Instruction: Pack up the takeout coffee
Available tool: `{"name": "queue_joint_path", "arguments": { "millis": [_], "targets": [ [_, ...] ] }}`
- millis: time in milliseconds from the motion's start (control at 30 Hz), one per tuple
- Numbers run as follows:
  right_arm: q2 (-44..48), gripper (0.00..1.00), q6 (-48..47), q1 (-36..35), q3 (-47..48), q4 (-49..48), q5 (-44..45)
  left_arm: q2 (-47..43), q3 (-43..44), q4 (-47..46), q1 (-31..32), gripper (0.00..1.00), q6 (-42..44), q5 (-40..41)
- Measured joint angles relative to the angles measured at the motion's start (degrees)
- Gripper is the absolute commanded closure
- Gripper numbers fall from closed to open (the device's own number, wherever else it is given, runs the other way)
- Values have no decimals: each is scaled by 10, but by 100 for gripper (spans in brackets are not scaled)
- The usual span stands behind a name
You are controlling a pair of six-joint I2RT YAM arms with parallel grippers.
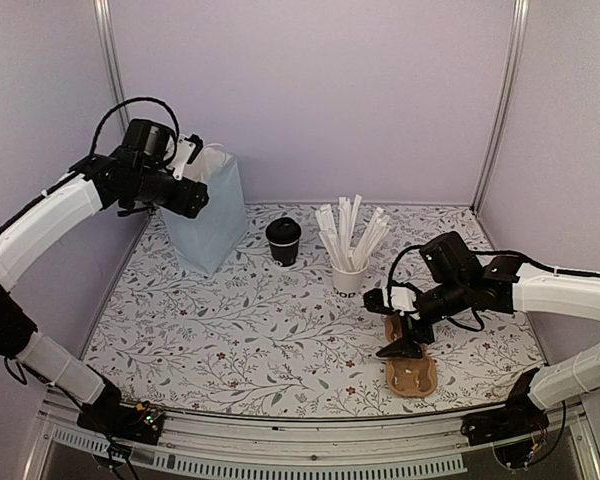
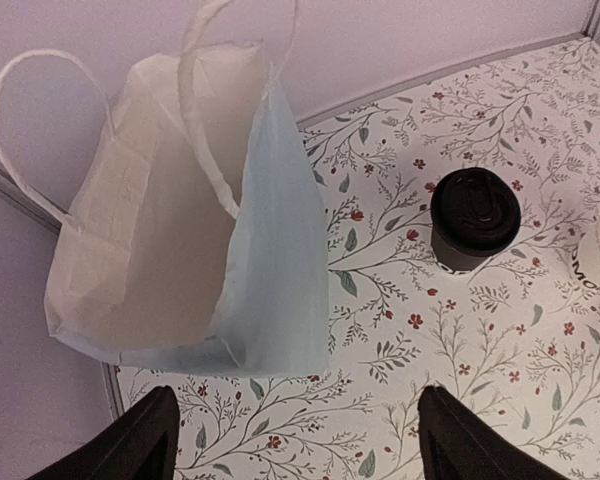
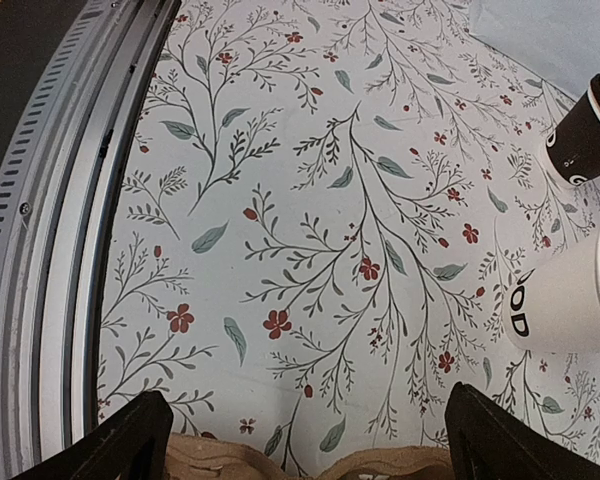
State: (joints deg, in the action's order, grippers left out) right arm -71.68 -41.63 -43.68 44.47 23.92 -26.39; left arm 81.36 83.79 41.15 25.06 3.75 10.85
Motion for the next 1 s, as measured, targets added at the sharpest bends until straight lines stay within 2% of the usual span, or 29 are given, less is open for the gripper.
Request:
{"name": "queue_joint_path", "arguments": {
  "millis": [233, 367, 567, 800, 1000],
  "targets": [
    [1, 1, 0, 2, 0, 0, 2, 96, 46, -54, -25, 18, 10, 6],
    [4, 1, 0, 2, 0, 0, 2, 141, 104, -76, -37, 24, 20, 3],
    [7, 1, 0, 2, 0, 0, 7, 203, 174, -78, -49, 45, 35, -11],
    [7, 1, -2, 2, 0, 0, 9, 235, 186, -52, -56, 63, 33, -45],
    [7, 1, -4, 2, 0, 0, 9, 233, 185, -36, -56, 90, 34, -63]
  ]
}}
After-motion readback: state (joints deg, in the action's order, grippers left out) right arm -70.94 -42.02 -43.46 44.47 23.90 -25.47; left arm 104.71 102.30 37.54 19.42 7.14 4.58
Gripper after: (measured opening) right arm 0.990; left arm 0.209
